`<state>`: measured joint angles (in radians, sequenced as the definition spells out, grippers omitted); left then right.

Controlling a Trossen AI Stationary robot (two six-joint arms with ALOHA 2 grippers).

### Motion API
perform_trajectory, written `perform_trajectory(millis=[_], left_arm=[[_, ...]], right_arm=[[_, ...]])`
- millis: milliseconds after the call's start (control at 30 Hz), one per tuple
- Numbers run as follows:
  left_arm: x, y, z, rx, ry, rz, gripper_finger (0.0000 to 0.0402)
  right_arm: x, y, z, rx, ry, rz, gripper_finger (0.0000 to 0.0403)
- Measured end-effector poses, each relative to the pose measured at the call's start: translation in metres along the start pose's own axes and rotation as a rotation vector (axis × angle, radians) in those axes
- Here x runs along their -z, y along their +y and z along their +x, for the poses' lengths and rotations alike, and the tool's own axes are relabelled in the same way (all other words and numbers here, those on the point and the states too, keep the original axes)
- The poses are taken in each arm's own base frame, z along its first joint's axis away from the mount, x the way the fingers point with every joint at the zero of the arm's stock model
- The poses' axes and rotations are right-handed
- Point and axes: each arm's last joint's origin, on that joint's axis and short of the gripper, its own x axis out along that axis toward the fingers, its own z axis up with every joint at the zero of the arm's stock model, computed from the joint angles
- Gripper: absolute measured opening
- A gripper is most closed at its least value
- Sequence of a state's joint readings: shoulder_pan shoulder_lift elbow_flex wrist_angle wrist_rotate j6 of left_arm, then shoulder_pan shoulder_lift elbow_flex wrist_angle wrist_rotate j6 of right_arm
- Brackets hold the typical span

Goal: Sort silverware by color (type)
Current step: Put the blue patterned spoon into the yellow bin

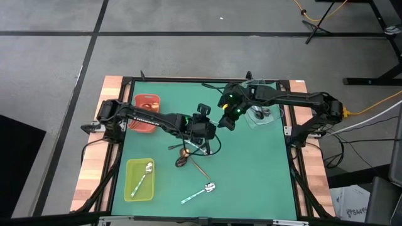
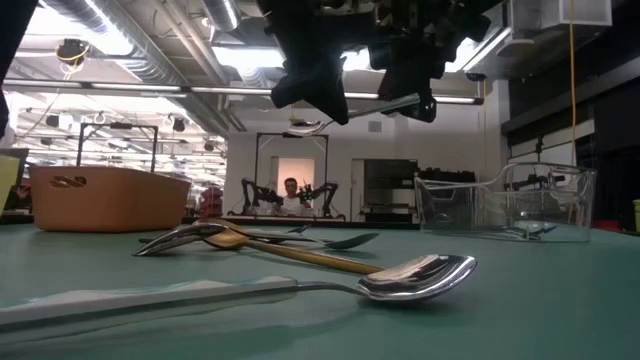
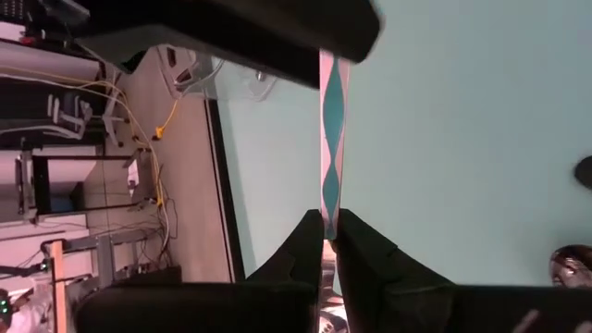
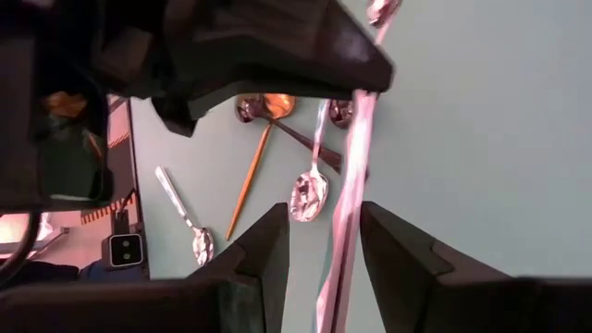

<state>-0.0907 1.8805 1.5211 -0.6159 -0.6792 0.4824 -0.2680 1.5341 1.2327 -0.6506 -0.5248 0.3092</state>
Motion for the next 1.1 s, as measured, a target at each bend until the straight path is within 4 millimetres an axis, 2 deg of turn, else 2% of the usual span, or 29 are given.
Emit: perform_trajectory(millis=[467, 967, 1100], left_arm=[[0.0013, 0.0022, 0.002, -0.002, 0.006, -0.005, 0.0017], [0.0019, 0.0034, 0.0019, -0.042, 0.026, -0.004, 0.0017], [0.002, 0.0034, 0.0019, -0.044, 0.028, -0.003, 0.0018]], right_arm=[[0.0, -0.0008, 0.0007, 0.014, -0.001, -0.001, 0.012], [-0.0002, -0.0025, 0.0006, 0.061, -0.013, 0.002, 0.0017], [-0.0004, -0.0028, 0.0006, 0.072, -0.016, 0.001, 0.0006]])
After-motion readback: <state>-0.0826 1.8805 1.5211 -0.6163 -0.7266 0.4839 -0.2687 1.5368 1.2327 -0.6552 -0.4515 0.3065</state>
